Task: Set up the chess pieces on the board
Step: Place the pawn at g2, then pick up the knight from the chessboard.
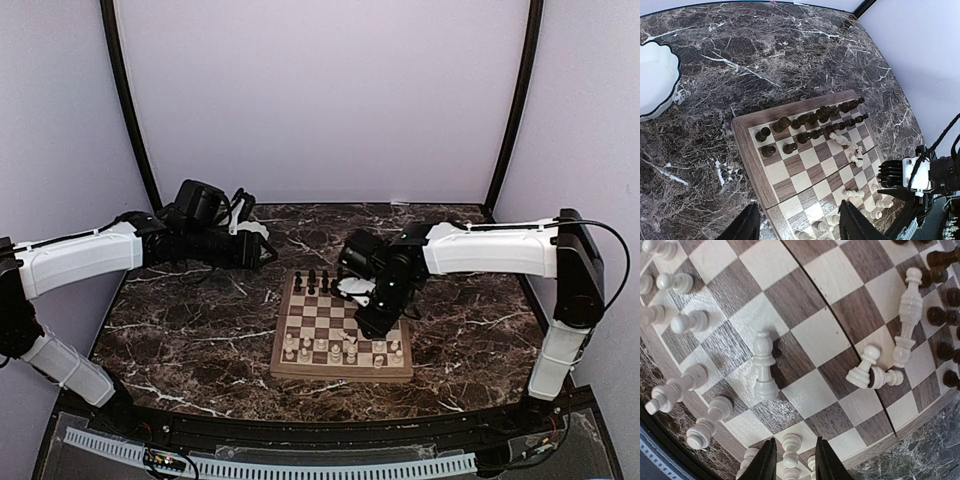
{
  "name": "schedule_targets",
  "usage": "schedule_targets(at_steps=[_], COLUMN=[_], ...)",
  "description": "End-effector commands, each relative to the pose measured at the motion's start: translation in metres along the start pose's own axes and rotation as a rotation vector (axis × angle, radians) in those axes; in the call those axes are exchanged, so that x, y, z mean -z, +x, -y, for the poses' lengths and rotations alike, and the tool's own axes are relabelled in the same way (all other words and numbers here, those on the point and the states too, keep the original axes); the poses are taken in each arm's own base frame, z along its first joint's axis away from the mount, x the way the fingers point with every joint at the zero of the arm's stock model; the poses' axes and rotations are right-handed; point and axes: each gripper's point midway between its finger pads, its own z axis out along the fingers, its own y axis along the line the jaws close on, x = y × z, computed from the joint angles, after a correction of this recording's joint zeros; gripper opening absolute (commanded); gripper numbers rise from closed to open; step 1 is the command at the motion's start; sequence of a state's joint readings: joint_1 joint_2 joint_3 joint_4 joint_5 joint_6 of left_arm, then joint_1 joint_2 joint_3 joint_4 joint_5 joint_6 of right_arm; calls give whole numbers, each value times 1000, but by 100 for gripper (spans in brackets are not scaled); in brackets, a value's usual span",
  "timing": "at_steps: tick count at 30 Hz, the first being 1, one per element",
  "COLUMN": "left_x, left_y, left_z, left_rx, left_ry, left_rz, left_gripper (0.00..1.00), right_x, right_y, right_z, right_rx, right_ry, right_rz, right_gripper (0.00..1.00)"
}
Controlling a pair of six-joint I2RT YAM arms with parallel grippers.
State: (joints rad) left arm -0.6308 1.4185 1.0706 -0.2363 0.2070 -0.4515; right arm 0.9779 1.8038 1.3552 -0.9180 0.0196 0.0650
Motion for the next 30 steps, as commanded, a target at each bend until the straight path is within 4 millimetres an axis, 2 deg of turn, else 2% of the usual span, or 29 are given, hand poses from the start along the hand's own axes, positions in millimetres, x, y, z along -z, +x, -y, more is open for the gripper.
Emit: schedule_targets(at_steps=[1,11,23,30], left_x=[3,8,13,12], left_y=[0,1,4,3], left_z=[0,-1,-3,-3], left_rx=[-9,-12,-10,-9], left_ry=[4,-6,-17,-15], left_rz=[-4,-4,2,3], left_gripper=[56,56,57,56], right_x=[3,-15,-30,-25], right_y=[-21,-48,-47,-37], right_z=[-5,-25,-19,-16], right_rx=[9,29,29,21], right_ry=[-13,-78,-41,-26], right_rz=[46,46,0,-17], right_gripper=[30,35,35,35])
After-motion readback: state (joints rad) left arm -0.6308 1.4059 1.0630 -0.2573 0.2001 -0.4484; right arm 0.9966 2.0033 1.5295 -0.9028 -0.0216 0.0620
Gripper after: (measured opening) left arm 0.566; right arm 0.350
